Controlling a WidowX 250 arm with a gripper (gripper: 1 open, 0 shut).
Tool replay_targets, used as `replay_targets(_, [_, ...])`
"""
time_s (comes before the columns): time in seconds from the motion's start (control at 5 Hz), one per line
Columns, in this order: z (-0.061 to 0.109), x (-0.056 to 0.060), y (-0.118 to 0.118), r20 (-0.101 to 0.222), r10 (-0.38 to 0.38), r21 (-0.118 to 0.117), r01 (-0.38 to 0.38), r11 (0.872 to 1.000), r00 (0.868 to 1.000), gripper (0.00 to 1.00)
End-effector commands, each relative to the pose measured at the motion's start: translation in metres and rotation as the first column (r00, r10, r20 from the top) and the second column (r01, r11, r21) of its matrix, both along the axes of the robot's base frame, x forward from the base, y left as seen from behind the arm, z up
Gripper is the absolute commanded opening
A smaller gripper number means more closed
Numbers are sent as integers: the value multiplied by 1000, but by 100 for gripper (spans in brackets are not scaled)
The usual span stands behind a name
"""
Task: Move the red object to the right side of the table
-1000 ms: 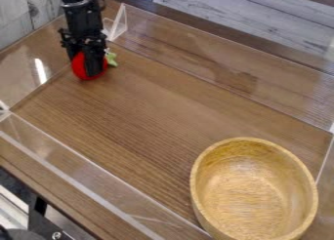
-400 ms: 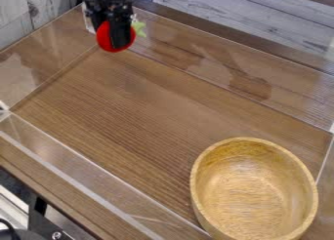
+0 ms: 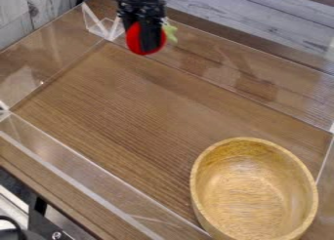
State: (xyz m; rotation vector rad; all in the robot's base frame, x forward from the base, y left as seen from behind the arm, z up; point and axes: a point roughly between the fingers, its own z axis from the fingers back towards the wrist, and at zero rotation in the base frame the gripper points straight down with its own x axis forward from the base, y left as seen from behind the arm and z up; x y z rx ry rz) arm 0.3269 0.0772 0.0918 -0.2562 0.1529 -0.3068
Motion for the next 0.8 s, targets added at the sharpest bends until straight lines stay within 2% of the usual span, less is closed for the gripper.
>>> replay_targets(0.0, [20, -7, -36, 43, 4, 1, -4, 1000, 999, 0])
replay_targets(0.2, [25, -12, -49, 33, 30, -4, -30, 1000, 999, 0])
replay_targets(0.6, [20, -24, -79, -1, -51, -9, 51, 999, 999, 0])
